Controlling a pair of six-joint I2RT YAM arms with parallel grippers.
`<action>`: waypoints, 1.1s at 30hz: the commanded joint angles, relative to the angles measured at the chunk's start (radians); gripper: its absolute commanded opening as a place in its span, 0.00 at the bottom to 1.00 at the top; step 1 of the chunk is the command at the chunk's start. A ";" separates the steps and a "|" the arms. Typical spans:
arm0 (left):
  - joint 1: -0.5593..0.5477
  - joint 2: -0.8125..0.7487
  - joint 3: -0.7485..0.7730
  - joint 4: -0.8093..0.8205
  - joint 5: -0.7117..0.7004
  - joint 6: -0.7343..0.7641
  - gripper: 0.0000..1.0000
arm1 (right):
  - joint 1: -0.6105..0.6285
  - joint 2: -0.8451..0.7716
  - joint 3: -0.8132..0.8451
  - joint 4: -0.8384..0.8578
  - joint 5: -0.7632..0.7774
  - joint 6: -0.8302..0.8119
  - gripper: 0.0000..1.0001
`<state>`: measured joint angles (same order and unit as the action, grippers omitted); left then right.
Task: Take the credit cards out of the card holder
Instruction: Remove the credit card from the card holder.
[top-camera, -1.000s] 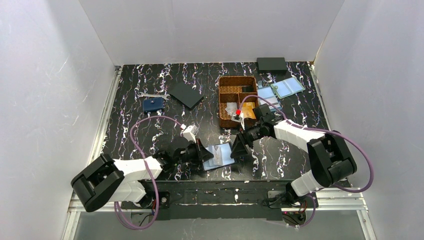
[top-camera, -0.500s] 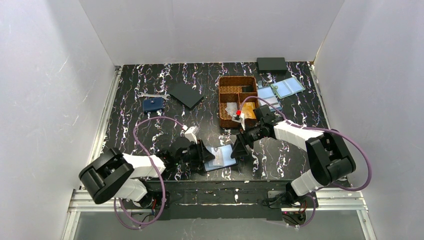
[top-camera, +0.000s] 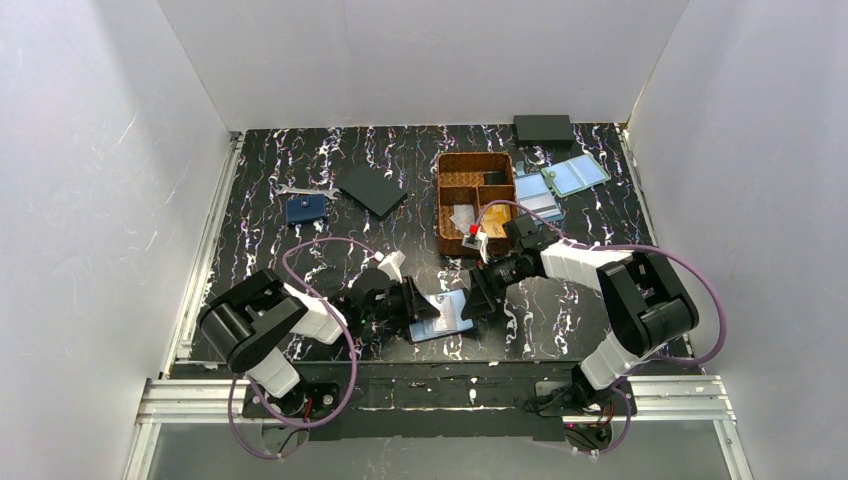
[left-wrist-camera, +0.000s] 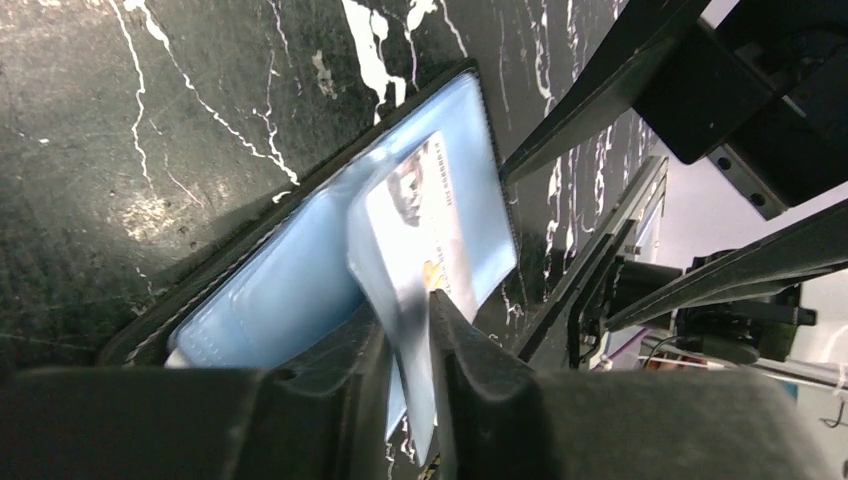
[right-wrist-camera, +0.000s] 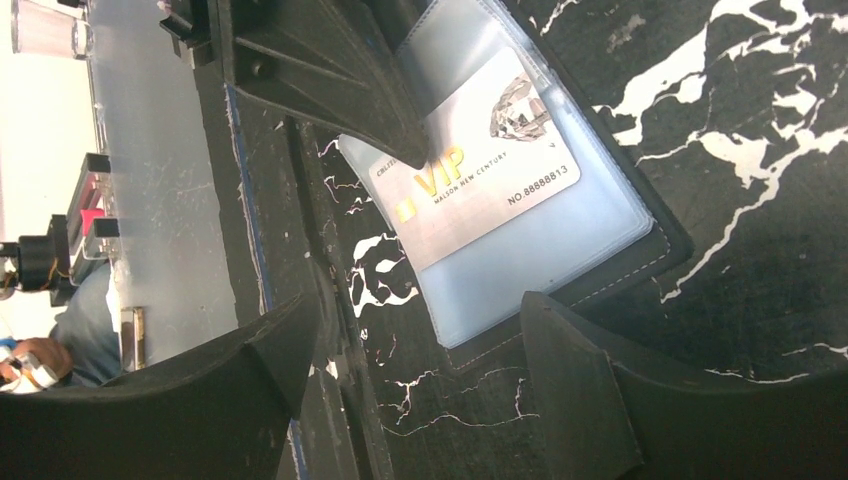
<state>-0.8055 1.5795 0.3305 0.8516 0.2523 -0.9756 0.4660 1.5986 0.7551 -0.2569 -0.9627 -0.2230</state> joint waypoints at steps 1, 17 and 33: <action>0.005 0.063 0.009 0.048 0.040 -0.036 0.10 | -0.001 0.006 -0.006 0.032 0.014 0.040 0.81; 0.036 0.210 -0.070 0.559 0.123 -0.091 0.00 | -0.037 -0.039 -0.009 0.067 -0.071 0.088 0.81; 0.035 0.121 -0.009 0.567 0.217 -0.058 0.00 | -0.072 -0.041 -0.028 0.142 -0.139 0.171 0.80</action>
<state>-0.7742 1.7691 0.2863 1.3773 0.4252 -1.0573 0.3988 1.5921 0.7345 -0.1658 -1.0363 -0.0807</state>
